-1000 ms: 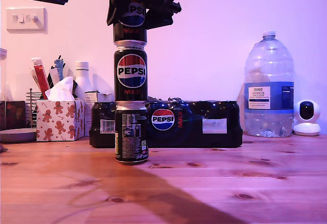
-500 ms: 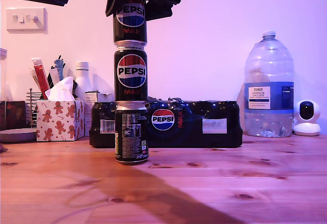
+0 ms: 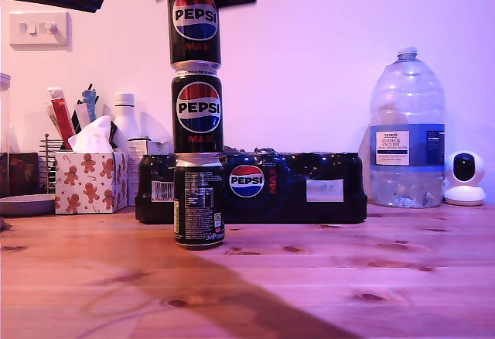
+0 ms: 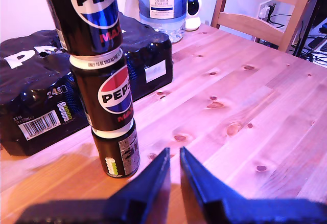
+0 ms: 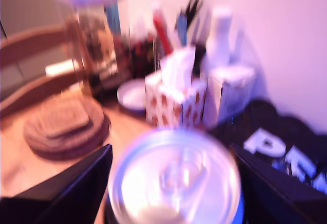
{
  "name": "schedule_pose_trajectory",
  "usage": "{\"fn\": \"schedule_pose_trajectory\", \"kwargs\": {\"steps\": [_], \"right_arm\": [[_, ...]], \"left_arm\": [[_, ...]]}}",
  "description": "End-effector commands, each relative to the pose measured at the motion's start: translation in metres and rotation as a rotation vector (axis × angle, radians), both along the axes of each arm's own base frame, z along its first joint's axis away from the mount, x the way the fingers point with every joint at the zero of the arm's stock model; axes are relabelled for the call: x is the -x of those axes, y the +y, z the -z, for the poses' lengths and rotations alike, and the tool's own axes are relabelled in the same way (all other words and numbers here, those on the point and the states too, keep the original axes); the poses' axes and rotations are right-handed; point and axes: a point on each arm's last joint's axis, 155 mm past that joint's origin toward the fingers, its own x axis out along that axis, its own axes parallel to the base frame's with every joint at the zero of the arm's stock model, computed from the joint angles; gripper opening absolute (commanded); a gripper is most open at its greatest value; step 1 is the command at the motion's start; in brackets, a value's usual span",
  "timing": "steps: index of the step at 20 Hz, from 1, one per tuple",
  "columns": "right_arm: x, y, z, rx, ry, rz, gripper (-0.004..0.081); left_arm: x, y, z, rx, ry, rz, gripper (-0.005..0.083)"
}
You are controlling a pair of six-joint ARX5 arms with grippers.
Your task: Stack up the Pepsi cans on top of each other
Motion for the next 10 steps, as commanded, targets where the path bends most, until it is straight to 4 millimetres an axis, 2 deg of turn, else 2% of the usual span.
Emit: {"fn": "schedule_pose_trajectory", "kwargs": {"steps": [1, 7, 10], "right_arm": [[0.005, 0.006, -0.008, -0.015, -0.009, -0.017, 0.0655], [0.005, 0.005, -0.011, -0.020, -0.015, -0.015, 0.0655], [0.005, 0.005, -0.019, -0.028, -0.026, -0.015, 0.0655]], "left_arm": [[0.001, 0.000, 0.011, -0.017, 0.013, 0.005, 0.0044], [0.001, 0.000, 0.011, -0.017, 0.013, 0.005, 0.0044], [0.001, 0.000, 0.011, -0.017, 0.013, 0.005, 0.0044]]}}
